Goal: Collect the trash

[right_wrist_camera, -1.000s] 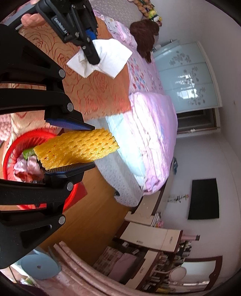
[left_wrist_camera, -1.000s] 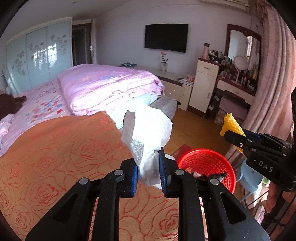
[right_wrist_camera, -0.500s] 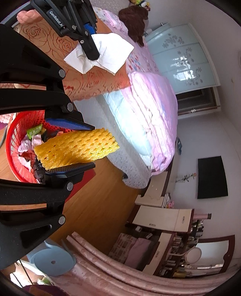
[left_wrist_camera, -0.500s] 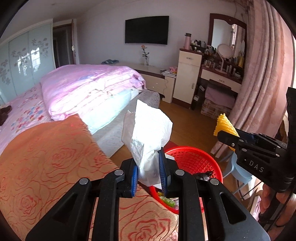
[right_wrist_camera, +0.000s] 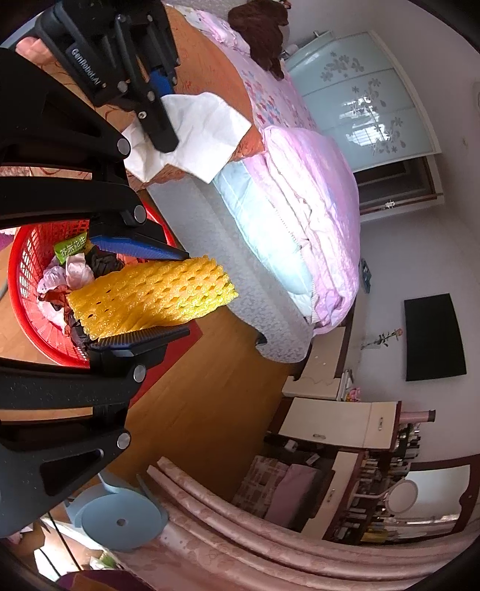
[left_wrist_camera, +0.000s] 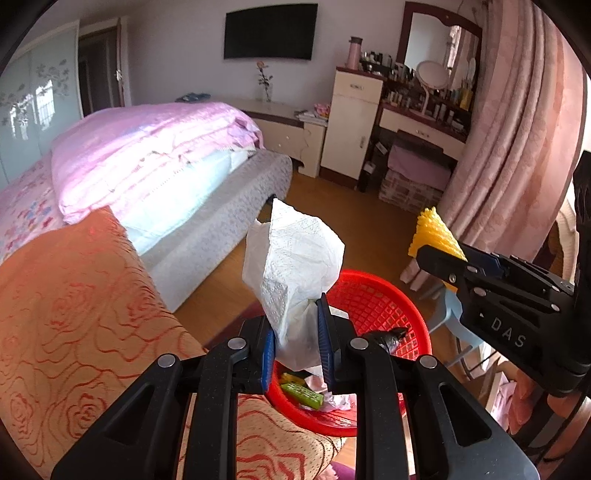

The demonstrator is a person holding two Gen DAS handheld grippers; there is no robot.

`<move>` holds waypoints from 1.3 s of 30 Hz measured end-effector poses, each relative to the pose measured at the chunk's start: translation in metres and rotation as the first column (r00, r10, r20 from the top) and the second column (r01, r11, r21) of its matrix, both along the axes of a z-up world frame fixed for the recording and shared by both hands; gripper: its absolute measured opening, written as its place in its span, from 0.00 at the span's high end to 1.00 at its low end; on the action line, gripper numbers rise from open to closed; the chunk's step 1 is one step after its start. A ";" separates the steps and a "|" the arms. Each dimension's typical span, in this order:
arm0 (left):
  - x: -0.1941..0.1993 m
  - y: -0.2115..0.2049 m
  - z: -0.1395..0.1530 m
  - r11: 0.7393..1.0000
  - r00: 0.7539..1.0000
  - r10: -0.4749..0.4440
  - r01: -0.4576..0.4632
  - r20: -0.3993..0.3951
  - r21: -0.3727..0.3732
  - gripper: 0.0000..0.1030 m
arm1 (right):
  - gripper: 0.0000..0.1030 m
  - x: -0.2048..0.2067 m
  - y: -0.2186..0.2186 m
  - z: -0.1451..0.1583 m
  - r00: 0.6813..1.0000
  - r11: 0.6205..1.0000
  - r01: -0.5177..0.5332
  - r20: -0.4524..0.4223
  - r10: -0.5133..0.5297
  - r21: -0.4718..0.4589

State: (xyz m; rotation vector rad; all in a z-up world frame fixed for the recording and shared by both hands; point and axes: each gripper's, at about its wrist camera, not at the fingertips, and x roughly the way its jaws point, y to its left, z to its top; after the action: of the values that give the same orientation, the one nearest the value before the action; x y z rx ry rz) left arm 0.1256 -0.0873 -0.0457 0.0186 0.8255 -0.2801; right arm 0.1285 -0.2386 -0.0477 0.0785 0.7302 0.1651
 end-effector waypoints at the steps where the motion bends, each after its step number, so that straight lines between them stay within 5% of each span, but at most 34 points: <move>1: 0.002 -0.002 -0.003 1.000 1.000 -0.007 0.007 -0.012 -0.003 0.82 | 0.66 0.003 -0.002 -0.003 1.000 1.000 0.006 -0.009 -0.006 0.003; 8: 0.009 -0.013 -0.017 0.999 0.998 -0.048 0.048 -0.052 -0.001 0.78 | 0.66 0.012 -0.007 -0.018 0.998 0.999 0.020 -0.061 -0.018 0.026; 15: 0.007 -0.015 -0.022 0.997 0.996 -0.071 0.071 -0.049 0.002 0.54 | 0.65 0.016 -0.007 -0.025 0.996 0.999 0.017 -0.092 -0.014 0.041; 22: 0.001 -0.005 -0.020 0.999 0.998 -0.054 0.054 -0.036 0.001 0.35 | 0.47 0.017 -0.008 -0.025 0.995 0.998 0.022 -0.098 -0.016 0.063; 29: -0.007 0.018 -0.009 1.000 1.000 0.022 -0.022 -0.004 -0.021 0.28 | 0.34 0.014 -0.010 -0.024 0.995 0.996 0.042 -0.095 -0.034 0.075; 39: -0.026 0.024 0.005 0.996 0.995 0.066 -0.069 0.071 0.049 0.22 | 0.18 -0.001 -0.003 -0.012 0.999 0.999 0.041 -0.026 -0.040 0.033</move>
State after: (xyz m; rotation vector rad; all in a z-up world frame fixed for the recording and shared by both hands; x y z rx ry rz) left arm 0.0998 -0.0630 -0.0407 0.0480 0.7627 -0.1936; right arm 0.1279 -0.2417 -0.0597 0.1279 0.7509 0.1382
